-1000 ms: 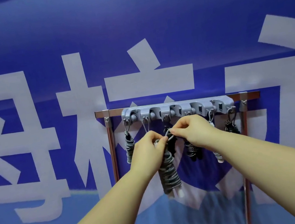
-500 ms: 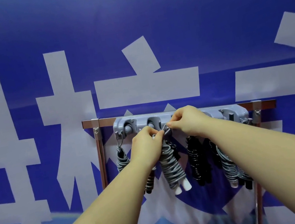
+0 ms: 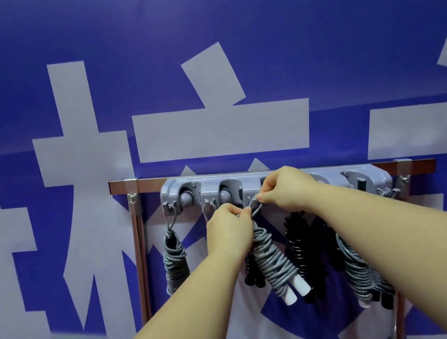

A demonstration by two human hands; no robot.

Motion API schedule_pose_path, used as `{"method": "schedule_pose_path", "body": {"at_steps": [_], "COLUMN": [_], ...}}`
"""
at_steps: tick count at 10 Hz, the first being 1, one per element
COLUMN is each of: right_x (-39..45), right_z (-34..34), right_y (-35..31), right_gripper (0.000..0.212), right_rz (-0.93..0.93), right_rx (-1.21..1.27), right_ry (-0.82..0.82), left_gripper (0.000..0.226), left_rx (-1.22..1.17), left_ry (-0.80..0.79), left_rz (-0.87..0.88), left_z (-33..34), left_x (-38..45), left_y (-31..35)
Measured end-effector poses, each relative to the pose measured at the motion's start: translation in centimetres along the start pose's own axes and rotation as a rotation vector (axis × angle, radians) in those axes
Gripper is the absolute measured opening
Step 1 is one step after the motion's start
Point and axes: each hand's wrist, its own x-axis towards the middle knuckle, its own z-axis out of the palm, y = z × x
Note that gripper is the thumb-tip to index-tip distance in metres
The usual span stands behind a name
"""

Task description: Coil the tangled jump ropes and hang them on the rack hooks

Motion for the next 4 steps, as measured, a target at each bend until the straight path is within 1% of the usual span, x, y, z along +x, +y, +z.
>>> {"method": "schedule_pose_path", "body": {"at_steps": [1,2,3,4], "right_x": [0.1,-0.3,-1.2,-2.7], "right_z": [0.8,1.1,1.0,-0.1], "right_y": [0.4,0.3,0.0,-0.5], "right_gripper": [0.017,0.016,0.022,0.023], "right_rz": [-0.009,-0.037,-0.110,-0.156], "right_rx": [0.006,-0.076,-0.244,-0.313], "right_ry": [0.032,0.077,0.124,0.120], "left_gripper": [0.018,0.015,0.014,0.030], "left_rx": [-0.021,0.027,0.089,0.208], "left_ry": [0.010,0.004,-0.050,-0.137], "left_rz": [0.006,0.043,0.060,0.081], "left_z": [0.4,0.3,0.0,-0.8], "left_x": [-0.3,-0.7,-0.7,-1.1], "left_y": [-0.7,-0.7,-0.8,-0.8]}}
